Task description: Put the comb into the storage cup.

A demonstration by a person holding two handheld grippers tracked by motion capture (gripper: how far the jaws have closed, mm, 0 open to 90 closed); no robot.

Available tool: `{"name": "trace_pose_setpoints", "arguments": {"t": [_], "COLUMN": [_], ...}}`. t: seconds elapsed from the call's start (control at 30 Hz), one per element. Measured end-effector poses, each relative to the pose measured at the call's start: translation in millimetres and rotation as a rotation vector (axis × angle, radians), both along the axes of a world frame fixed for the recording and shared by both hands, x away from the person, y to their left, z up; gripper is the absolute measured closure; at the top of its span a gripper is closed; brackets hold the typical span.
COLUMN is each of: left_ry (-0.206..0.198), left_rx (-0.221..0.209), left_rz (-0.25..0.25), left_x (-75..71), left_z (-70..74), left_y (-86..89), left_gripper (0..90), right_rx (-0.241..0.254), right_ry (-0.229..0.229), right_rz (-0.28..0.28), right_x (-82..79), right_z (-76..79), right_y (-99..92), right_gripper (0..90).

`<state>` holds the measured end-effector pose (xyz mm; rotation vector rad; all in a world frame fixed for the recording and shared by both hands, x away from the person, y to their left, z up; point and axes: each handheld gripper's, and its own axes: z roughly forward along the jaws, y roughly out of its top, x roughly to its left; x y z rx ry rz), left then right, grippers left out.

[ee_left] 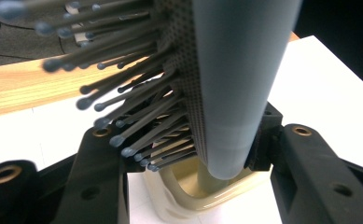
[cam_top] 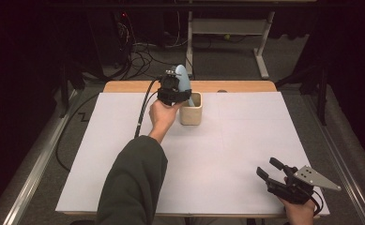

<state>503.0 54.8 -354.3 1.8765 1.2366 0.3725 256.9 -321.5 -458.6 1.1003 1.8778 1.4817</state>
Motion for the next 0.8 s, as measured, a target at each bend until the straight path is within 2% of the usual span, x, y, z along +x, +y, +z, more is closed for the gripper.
{"name": "trace_pose_setpoints", "arguments": {"t": [0.1,0.33,0.47,0.8], "left_ry": [0.003,-0.001,-0.001,0.018], "left_rx": [-0.007,0.017,0.009,0.021], "left_rz": [0.001,-0.008,0.000,0.004], "left_x": [1.0,1.0,2.7,5.9], "left_z": [-1.6,-4.4,-5.5,-11.7], "left_y": [-1.6,-6.9,-6.9,-8.9], "left_gripper": [53.5,53.5,53.4,53.2], "right_rx": [0.001,0.000,0.002,0.005], "right_ry": [0.002,0.000,0.004,0.001], "right_rz": [0.000,-0.001,0.000,0.000], "right_x": [0.1,-0.2,0.0,0.2], "right_z": [0.0,0.1,0.1,-0.1], "right_y": [-0.4,-0.3,-0.3,-0.6], "right_gripper": [34.5,34.5,34.5,34.5]}}
